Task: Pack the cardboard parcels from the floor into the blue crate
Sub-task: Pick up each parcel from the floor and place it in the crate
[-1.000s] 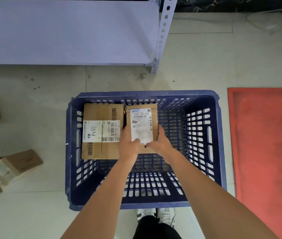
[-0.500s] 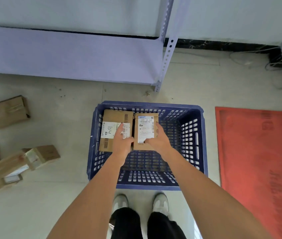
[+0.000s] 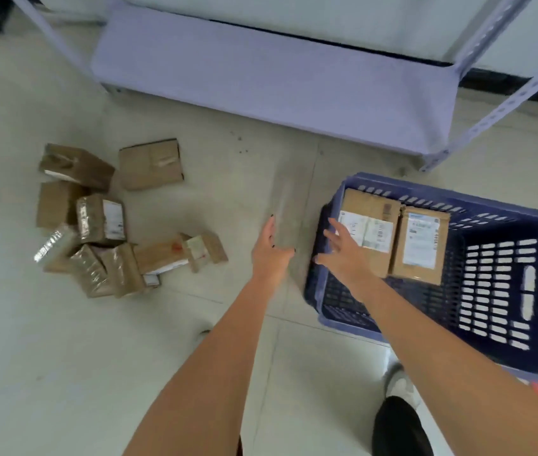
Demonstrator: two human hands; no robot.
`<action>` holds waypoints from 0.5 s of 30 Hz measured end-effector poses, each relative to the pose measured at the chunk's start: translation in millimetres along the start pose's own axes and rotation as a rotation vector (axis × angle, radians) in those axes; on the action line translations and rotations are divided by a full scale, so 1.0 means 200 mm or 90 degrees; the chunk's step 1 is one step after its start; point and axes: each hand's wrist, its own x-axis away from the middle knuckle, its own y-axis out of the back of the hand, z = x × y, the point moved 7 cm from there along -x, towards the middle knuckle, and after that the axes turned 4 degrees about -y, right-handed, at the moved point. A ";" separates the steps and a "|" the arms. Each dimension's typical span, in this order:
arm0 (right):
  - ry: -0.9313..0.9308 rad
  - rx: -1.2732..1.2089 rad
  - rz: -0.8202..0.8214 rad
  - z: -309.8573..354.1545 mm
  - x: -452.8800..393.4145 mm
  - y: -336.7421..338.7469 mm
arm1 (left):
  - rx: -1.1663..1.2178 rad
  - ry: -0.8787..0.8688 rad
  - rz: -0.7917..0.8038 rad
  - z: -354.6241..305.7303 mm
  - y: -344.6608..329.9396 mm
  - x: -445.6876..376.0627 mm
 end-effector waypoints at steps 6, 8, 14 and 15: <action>-0.055 0.040 0.030 -0.07 -0.04 -0.74 | -0.027 0.070 -0.057 0.20 0.77 -0.07; -0.079 0.046 0.044 -0.10 -0.04 -0.94 | -0.034 0.090 -0.061 0.27 0.95 -0.07; -0.095 0.100 0.090 -0.14 -0.08 -1.38 | -0.001 0.177 -0.110 0.51 1.34 -0.13; -0.094 0.116 0.102 -0.14 -0.09 -1.43 | 0.017 0.193 -0.123 0.55 1.39 -0.14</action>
